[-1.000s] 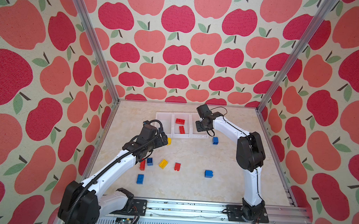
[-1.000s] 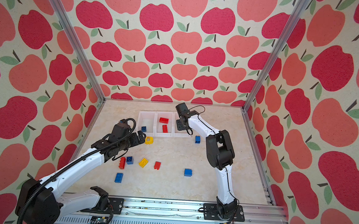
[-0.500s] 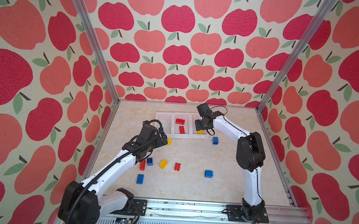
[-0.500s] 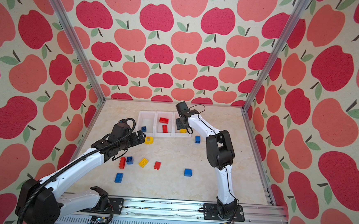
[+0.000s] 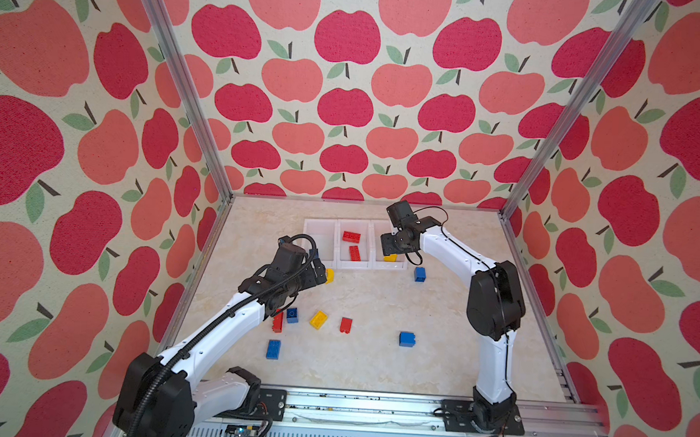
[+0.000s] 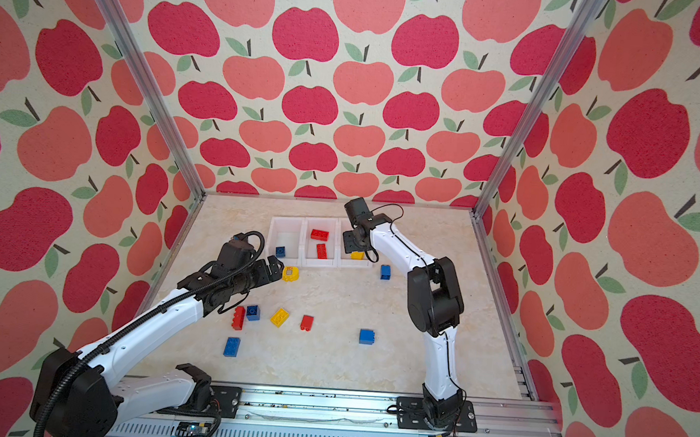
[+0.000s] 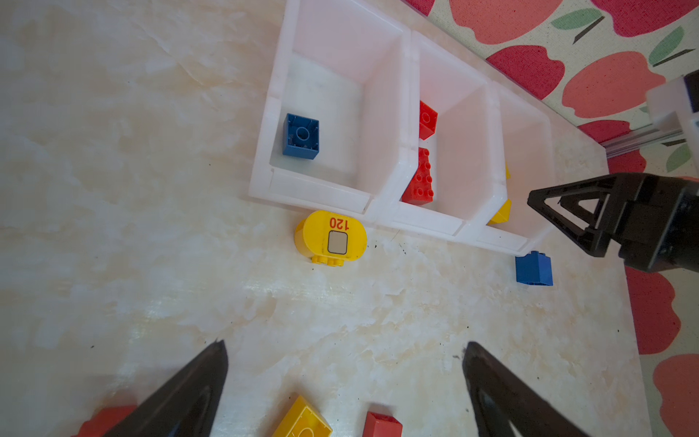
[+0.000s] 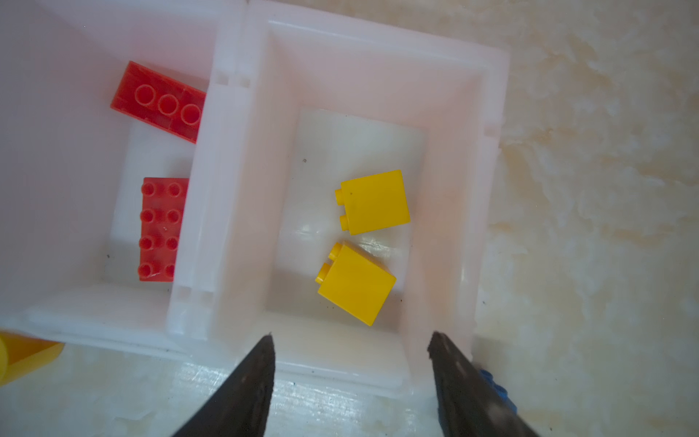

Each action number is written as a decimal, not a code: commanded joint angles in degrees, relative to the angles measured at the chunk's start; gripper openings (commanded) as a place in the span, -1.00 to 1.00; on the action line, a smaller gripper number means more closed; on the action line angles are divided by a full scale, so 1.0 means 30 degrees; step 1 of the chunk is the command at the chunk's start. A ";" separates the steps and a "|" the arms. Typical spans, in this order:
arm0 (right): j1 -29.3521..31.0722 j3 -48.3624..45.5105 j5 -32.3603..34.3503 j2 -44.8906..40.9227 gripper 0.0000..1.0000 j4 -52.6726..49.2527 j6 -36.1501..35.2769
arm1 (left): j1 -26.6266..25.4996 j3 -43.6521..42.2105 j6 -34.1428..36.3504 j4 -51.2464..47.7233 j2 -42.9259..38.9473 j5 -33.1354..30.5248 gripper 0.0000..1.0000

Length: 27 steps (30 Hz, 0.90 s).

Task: Sort the legos into containers by color
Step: 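Raise the right gripper while the left gripper moves over the yellow 2x4 brick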

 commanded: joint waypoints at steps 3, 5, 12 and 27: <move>0.0399 -0.1926 -0.0847 -0.2402 0.42 -0.0283 0.0991 | 0.0009 0.0273 -0.0136 -0.1102 0.0346 -0.0349 0.98; 0.0528 -0.2657 -0.0992 -0.3105 0.45 -0.0277 0.1193 | -0.0104 0.0359 -0.0016 -0.1318 0.0418 -0.0321 0.98; 0.0840 -0.5599 -0.1668 -0.5778 0.55 -0.0434 0.1973 | -0.1190 0.1208 0.1616 -0.3166 0.1190 -0.0640 0.98; 0.0812 -1.0828 -0.2903 -1.0718 0.65 -0.0934 0.3251 | -0.4004 0.2867 0.4888 -0.6563 0.4588 -0.0478 0.60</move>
